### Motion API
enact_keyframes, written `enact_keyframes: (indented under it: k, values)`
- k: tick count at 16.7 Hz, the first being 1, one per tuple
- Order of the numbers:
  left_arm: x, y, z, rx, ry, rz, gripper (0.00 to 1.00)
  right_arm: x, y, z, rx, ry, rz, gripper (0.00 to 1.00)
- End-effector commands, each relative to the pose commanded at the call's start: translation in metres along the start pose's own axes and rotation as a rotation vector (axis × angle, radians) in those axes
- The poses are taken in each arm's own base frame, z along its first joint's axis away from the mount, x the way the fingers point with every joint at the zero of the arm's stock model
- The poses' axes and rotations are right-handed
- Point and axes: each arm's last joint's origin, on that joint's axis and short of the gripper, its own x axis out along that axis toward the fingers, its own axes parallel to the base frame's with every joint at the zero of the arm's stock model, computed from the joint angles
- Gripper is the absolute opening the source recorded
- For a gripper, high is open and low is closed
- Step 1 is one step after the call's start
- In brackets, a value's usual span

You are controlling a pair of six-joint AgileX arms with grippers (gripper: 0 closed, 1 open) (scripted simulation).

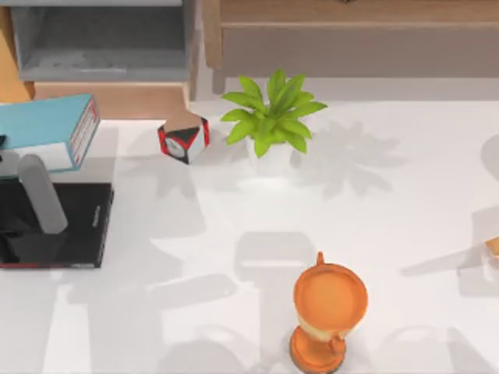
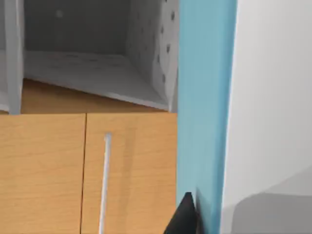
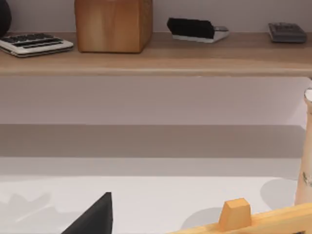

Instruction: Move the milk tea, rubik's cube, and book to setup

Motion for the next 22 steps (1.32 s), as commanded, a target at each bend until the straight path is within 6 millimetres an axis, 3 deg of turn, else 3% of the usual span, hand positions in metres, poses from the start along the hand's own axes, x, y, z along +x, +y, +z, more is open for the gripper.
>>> enact_keyframes:
  k: [3,5,19,22]
  values:
    - [-0.018,-0.041,-0.005,0.101,-0.002,-0.145,0.0,0.0,0.0,0.0,0.0,0.0,0.0,1.0]
    - [-0.025,-0.053,-0.007,0.131,-0.006,-0.192,0.0,0.0,0.0,0.0,0.0,0.0,0.0,1.0]
    - [-0.02,-0.055,-0.007,0.134,-0.007,-0.198,0.0,0.0,0.0,0.0,0.0,0.0,0.0,1.0]
    - [-0.02,-0.055,-0.007,0.134,-0.007,-0.198,0.23,0.0,0.0,0.0,0.0,0.0,0.0,1.0]
